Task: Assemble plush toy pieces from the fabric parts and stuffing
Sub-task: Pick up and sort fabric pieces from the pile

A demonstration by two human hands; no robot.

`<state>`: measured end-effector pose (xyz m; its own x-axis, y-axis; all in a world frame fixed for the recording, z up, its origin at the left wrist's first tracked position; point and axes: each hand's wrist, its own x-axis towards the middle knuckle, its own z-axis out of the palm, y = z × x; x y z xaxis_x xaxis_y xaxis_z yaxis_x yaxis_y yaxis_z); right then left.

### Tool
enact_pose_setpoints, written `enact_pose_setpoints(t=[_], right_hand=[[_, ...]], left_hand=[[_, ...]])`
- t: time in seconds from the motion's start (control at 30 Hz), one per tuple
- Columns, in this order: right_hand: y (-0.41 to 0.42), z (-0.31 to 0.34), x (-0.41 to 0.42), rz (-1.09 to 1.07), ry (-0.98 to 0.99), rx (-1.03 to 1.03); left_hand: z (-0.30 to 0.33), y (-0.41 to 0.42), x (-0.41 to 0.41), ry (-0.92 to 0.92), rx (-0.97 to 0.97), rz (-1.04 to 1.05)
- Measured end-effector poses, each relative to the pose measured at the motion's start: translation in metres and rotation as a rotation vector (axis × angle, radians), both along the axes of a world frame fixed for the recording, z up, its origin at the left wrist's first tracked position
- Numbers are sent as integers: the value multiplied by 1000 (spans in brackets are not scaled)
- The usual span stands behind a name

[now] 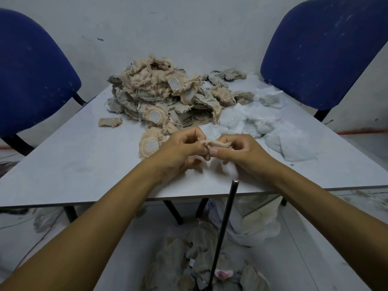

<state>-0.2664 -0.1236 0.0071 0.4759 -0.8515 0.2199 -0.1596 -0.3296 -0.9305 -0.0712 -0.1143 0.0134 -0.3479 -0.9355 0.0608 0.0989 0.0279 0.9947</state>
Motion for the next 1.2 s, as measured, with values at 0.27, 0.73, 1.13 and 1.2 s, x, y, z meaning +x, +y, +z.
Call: enact_pose_setpoints(t=[0.27, 0.73, 1.13, 1.2], right_hand=[[-6, -1, 0, -25, -40, 40], [-5, -4, 5, -114, -76, 33], [-10, -10, 18, -355, -89, 17], [-10, -13, 20, -485, -101, -43]], left_hand=[[-6, 2, -20, -132, -81, 283], [-10, 11, -29, -138, -178, 448], [-17, 7, -28, -190, -265, 504], [-17, 10, -29, -255, -359, 473]])
